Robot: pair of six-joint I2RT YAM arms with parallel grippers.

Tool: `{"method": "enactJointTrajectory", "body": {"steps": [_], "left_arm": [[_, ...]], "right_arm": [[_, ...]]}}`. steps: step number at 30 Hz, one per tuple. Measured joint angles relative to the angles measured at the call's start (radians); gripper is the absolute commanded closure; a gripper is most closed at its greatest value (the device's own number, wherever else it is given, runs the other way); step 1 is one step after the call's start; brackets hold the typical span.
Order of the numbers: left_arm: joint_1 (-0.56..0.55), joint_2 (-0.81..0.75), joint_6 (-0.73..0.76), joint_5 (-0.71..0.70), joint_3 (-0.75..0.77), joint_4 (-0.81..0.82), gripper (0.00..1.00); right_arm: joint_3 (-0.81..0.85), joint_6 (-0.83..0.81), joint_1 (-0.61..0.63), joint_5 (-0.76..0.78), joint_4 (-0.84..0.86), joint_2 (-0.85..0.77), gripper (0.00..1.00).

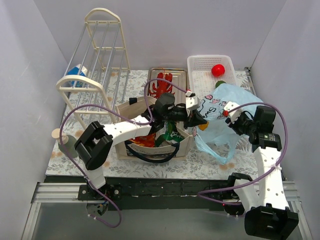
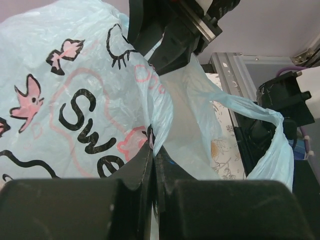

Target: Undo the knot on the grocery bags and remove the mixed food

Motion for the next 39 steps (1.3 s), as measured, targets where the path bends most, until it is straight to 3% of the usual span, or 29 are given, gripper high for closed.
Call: {"method": "enactJointTrajectory", "body": {"steps": [10,19,26,36,38,39], "left_arm": [[-0.006,-0.018,-0.017,-0.105,-0.033,0.035,1.0],[-0.006,-0.018,-0.199,-0.261,-0.058,0.082,1.0],[0.014,-0.008,-0.328,-0.303,-0.075,0.091,1.0],[0.069,0.032,-0.456,-0.283,-0.085,0.137,1.0],[0.074,0.035,-0.466,-0.274,-0.09,0.146,1.0],[0.075,0.035,-0.47,-0.269,-0.094,0.151,1.0]], "right_arm": [[0.024,-0.005,0.076,-0.198,-0.069,0.192,0.71],[0.036,0.115,0.257,-0.141,-0.016,0.309,0.51],[0.024,0.325,0.259,0.014,0.133,0.449,0.46],[0.127,0.539,0.259,0.023,0.225,0.685,0.32],[0.132,0.584,0.259,0.013,0.247,0.715,0.21],[0.133,0.603,0.262,0.008,0.256,0.73,0.2]]}}
